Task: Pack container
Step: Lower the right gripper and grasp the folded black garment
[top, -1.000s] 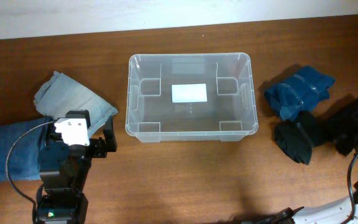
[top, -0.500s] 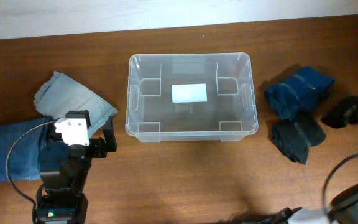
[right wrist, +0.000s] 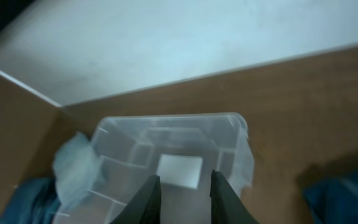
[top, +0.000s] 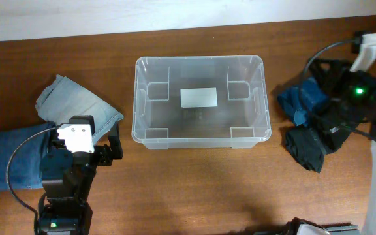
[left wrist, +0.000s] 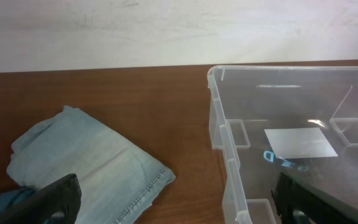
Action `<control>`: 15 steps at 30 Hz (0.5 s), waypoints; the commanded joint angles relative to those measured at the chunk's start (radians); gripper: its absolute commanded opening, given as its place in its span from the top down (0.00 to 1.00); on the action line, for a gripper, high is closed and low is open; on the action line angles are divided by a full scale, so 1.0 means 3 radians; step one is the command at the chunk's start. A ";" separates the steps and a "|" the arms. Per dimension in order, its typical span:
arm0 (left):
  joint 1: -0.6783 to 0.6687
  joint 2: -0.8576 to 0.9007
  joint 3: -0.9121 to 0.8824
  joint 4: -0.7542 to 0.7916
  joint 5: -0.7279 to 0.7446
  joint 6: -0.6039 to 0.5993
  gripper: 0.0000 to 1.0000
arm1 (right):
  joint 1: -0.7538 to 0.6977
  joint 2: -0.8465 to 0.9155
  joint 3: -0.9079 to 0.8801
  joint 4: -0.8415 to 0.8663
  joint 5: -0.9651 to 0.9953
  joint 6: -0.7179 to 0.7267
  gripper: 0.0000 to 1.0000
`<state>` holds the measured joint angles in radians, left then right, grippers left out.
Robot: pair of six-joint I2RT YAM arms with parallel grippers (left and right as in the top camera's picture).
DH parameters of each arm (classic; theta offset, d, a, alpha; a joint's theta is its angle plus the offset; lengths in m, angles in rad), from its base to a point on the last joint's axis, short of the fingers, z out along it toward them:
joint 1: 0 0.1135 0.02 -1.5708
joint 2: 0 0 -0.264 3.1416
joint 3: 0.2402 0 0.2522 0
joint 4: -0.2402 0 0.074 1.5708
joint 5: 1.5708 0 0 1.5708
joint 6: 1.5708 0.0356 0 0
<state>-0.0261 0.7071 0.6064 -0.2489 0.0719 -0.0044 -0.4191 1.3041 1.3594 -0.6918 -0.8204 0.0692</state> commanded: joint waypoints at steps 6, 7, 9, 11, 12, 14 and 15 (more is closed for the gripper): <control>-0.0010 0.0003 0.0080 -0.0048 0.0034 -0.0008 0.01 | -0.0423 0.0050 0.0008 -0.0585 0.1600 -0.0039 0.36; -0.0010 0.0003 0.0079 -0.0050 0.0034 -0.0006 0.01 | -0.0500 0.0072 0.0008 -0.0655 0.1741 -0.0034 0.32; -0.0010 0.0003 0.0080 -0.0048 0.0034 -0.0006 0.01 | -0.0612 0.0153 0.0008 -0.0786 0.1961 -0.0028 0.20; -0.0010 0.0003 0.0080 -0.0047 0.0034 -0.0006 0.01 | -0.0659 0.0296 0.0008 -0.0908 0.2101 -0.0027 0.14; -0.0010 0.0003 0.0080 -0.0047 0.0034 -0.0006 0.01 | -0.0659 0.0369 0.0008 -0.0942 0.2150 -0.0025 0.03; -0.0010 0.0003 0.0080 -0.0047 0.0034 -0.0006 0.01 | -0.0652 0.0551 0.0008 -0.0983 0.2187 -0.0025 0.02; -0.0010 0.0003 0.0080 -0.0047 0.0034 -0.0006 0.00 | -0.0652 0.0649 0.0008 -0.1001 0.2186 -0.0027 0.01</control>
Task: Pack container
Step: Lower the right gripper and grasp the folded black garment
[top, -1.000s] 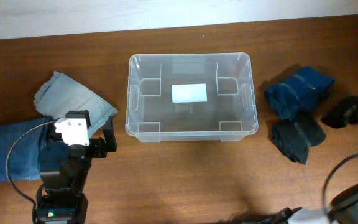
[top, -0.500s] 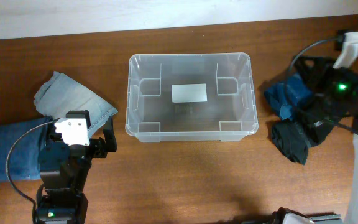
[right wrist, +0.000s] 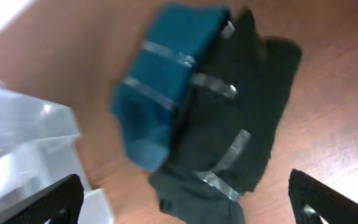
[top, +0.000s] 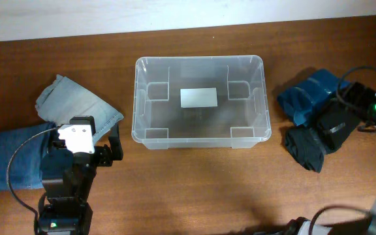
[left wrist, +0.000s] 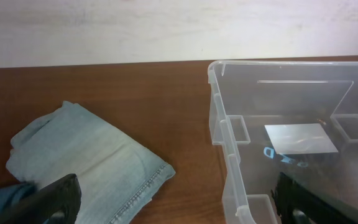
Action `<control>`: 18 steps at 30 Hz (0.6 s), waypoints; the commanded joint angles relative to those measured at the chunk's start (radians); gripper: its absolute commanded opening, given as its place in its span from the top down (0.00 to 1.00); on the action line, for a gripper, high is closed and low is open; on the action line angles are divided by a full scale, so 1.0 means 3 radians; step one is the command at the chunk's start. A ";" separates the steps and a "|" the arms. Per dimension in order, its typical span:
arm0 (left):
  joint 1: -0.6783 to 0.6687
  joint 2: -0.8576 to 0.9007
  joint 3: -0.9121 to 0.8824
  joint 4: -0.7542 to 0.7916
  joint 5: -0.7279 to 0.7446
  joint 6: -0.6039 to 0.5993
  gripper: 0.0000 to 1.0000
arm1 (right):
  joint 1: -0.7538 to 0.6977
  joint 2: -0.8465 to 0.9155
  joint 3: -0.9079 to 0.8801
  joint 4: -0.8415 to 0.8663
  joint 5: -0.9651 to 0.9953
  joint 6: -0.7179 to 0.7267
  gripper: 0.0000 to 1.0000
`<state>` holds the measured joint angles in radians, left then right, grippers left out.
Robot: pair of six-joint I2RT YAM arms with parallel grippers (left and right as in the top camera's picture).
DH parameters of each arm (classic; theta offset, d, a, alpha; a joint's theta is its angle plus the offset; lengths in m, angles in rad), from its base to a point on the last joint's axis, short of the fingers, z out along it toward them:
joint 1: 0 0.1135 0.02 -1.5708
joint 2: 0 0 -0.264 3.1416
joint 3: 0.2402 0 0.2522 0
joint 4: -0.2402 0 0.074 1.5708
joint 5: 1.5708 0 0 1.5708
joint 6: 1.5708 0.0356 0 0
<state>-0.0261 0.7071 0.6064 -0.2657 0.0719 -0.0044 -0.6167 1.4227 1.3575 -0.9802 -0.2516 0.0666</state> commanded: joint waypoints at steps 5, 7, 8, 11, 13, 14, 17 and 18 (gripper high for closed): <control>-0.0010 0.0003 0.0079 0.0008 0.0036 -0.0008 0.01 | 0.0006 0.0656 0.0014 0.0003 0.0052 -0.0019 0.02; -0.0010 0.0003 0.0079 0.0008 0.0036 -0.0008 0.01 | -0.0009 0.0764 0.0014 0.0023 0.0062 -0.0017 0.02; -0.0010 0.0003 0.0079 0.0009 0.0036 -0.0008 0.01 | -0.0022 0.0830 0.0014 0.0047 0.0070 0.0062 0.02; -0.0010 0.0003 0.0079 0.0009 0.0036 -0.0008 0.01 | -0.0015 0.0954 0.0014 0.0131 0.0257 0.0267 0.02; -0.0010 0.0003 0.0079 0.0009 0.0036 -0.0008 0.01 | 0.0028 0.0991 0.0014 0.0237 0.0397 0.0342 0.02; -0.0010 0.0003 0.0079 0.0009 0.0036 -0.0008 0.01 | 0.0043 0.0993 0.0014 0.0282 0.0455 0.0366 0.01; -0.0010 0.0003 0.0080 0.0008 0.0036 -0.0008 0.01 | 0.0135 0.1001 0.0014 0.0459 0.0577 0.0385 0.02; -0.0010 0.0003 0.0079 0.0008 0.0036 -0.0008 0.01 | 0.0142 0.1002 0.0014 0.0470 0.0599 0.0401 0.02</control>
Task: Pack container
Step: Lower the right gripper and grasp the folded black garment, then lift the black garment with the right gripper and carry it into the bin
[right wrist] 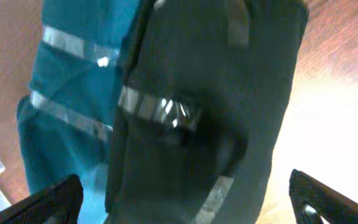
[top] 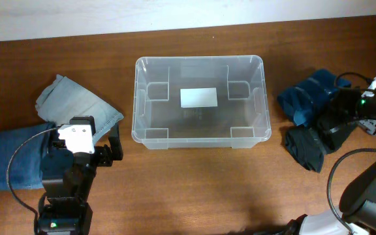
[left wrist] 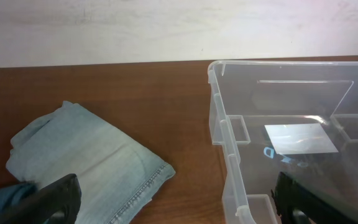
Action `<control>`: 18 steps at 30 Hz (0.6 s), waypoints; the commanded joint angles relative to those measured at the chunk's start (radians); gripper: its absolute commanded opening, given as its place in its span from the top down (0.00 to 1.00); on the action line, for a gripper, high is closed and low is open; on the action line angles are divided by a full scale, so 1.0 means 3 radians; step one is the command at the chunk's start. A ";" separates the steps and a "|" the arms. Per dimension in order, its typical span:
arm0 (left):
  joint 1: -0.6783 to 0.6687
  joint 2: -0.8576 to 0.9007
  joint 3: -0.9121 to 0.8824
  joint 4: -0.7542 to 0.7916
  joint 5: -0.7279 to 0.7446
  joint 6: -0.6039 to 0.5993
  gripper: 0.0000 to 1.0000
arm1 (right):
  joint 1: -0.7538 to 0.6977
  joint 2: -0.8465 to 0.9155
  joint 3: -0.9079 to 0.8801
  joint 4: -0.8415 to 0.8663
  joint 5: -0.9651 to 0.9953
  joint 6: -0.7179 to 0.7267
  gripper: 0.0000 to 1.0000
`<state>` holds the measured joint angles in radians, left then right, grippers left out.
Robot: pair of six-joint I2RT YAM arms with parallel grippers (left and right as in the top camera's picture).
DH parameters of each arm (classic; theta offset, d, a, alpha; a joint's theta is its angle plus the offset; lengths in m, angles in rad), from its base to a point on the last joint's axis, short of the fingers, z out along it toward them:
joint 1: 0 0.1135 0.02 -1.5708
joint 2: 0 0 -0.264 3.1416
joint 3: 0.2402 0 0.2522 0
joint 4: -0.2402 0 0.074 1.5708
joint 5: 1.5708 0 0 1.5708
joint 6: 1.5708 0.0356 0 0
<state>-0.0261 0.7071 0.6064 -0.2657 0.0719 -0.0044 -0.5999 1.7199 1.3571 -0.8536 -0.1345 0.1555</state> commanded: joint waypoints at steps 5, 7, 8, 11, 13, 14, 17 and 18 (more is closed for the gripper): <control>-0.0010 0.0003 0.0079 0.0008 0.0036 -0.0008 0.01 | 0.0191 0.0113 0.0015 0.0121 0.0366 0.0251 0.01; -0.0010 0.0003 0.0079 0.0008 0.0036 -0.0008 0.01 | 0.0201 0.0193 0.0014 0.0104 0.0422 0.0313 0.01; -0.0010 0.0003 0.0080 0.0008 0.0036 -0.0008 0.01 | 0.0201 0.0230 0.0011 0.0104 0.0430 0.0315 0.01; -0.0010 0.0003 0.0080 0.0008 0.0036 -0.0008 0.01 | 0.0201 0.0367 0.0011 0.0127 0.0443 0.0323 0.02; -0.0010 0.0003 0.0079 0.0009 0.0037 -0.0008 0.00 | 0.0201 0.0460 0.0011 0.0134 0.0441 0.0323 0.01; -0.0010 0.0003 0.0079 0.0008 0.0037 -0.0008 0.01 | 0.0201 0.0495 0.0011 0.0132 0.0440 0.0323 0.01; -0.0010 0.0003 0.0079 0.0008 0.0037 -0.0008 0.00 | 0.0201 0.0548 0.0011 0.0114 0.0439 0.0322 0.02; -0.0010 0.0003 0.0080 0.0008 0.0037 -0.0008 0.00 | 0.0201 0.0548 0.0011 0.0107 0.0440 0.0322 0.06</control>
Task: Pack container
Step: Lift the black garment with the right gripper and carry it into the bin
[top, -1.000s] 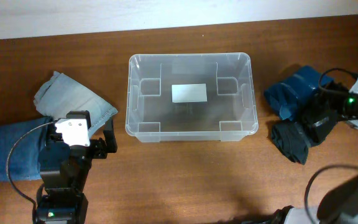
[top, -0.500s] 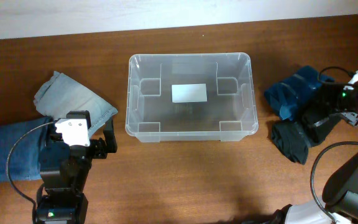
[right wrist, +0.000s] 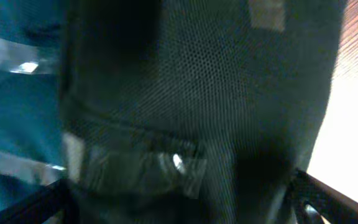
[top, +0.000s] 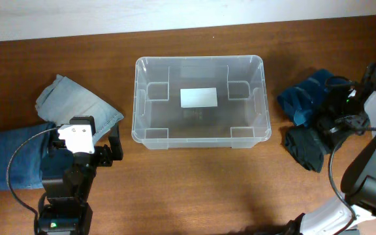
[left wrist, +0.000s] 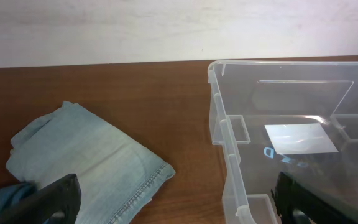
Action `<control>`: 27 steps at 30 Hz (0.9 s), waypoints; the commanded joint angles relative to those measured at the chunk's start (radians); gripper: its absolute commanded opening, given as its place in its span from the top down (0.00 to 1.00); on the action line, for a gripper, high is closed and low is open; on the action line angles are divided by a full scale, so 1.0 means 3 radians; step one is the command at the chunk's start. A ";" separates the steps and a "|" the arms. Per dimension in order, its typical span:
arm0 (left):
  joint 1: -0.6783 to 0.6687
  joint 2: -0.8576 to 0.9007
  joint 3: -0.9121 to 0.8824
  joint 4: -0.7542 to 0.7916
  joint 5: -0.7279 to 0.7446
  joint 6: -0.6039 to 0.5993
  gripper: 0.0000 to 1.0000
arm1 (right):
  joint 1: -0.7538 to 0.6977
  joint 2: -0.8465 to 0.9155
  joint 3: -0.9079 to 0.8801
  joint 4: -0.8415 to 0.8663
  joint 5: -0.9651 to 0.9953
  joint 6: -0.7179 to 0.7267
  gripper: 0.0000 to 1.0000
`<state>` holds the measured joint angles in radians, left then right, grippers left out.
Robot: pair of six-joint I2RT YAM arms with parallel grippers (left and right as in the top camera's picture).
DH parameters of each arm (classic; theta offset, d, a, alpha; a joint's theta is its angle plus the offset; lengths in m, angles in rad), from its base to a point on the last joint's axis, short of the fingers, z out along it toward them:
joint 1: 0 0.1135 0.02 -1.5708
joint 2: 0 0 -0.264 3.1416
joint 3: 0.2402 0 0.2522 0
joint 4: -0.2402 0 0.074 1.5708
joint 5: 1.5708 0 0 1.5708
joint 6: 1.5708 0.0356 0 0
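The clear plastic container (top: 136, 98) stands mid-table with only a white label inside; the left wrist view shows its near wall (left wrist: 218, 127). My right gripper (top: 338, 116) is open and low over a black mesh garment (top: 304, 147) with reflective strips. That black garment (right wrist: 216, 81) fills the right wrist view between my wide-spread fingers (right wrist: 319, 200). A teal garment (top: 303, 98) lies beside it, nearer the container. My left gripper (left wrist: 179, 210) is open and holds nothing. It sits between the container and folded light-blue jeans (left wrist: 82, 158).
Dark blue jeans (top: 5, 160) lie at the far left, partly under the left arm (top: 67, 179). The right arm's cable (top: 335, 170) loops over the table's right side. Bare wood shows in front of the container.
My right gripper has dropped closer onto the black garment, which now fills its wrist view. The left arm and the container have not moved.
At the oldest moment my right gripper was raised, its fingers close together, facing the container. Then it was open above the teal and black garments. Later it was nearer the black one, and now it is right against it. The left arm stayed still throughout.
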<state>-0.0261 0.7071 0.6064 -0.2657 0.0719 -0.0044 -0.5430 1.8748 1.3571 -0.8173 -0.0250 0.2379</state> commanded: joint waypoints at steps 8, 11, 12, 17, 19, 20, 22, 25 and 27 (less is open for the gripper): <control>-0.0010 0.0003 0.0079 0.0008 0.0037 -0.0008 0.01 | 0.0011 -0.0112 0.0014 -0.0064 0.0076 0.0019 0.56; -0.0010 0.0003 0.0080 0.0009 0.0037 -0.0008 0.00 | 0.0011 -0.0195 0.0032 -0.0066 0.0075 0.0020 0.71; -0.0010 0.0003 0.0079 0.0008 0.0037 -0.0008 0.01 | 0.0011 -0.0221 0.0037 -0.0067 0.0075 0.0020 0.74; -0.0010 0.0003 0.0080 0.0009 0.0036 -0.0008 0.01 | 0.0011 -0.0420 0.0070 -0.0070 0.0075 0.0005 0.79; -0.0010 0.0003 0.0079 0.0009 0.0037 -0.0008 0.01 | 0.0018 -0.0511 0.0092 -0.0081 0.0061 -0.0066 0.80; -0.0010 0.0003 0.0079 0.0009 0.0036 -0.0008 0.01 | 0.0022 -0.0570 0.0111 -0.0098 0.0037 -0.0120 0.80; -0.0010 0.0003 0.0079 0.0009 0.0036 -0.0008 0.01 | 0.0024 -0.0671 0.0159 -0.0146 -0.0003 -0.0198 0.79; -0.0010 0.0003 0.0079 0.0009 0.0036 -0.0008 0.01 | 0.0024 -0.0853 0.0287 -0.0261 -0.0281 -0.0436 0.79; -0.0010 0.0003 0.0079 0.0009 0.0036 -0.0008 0.01 | 0.0024 -0.0988 0.0388 -0.0334 -0.0618 -0.0551 0.79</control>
<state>-0.0261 0.7071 0.6064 -0.2657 0.0719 -0.0044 -0.5430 1.6711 1.3983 -0.9131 -0.0742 0.1532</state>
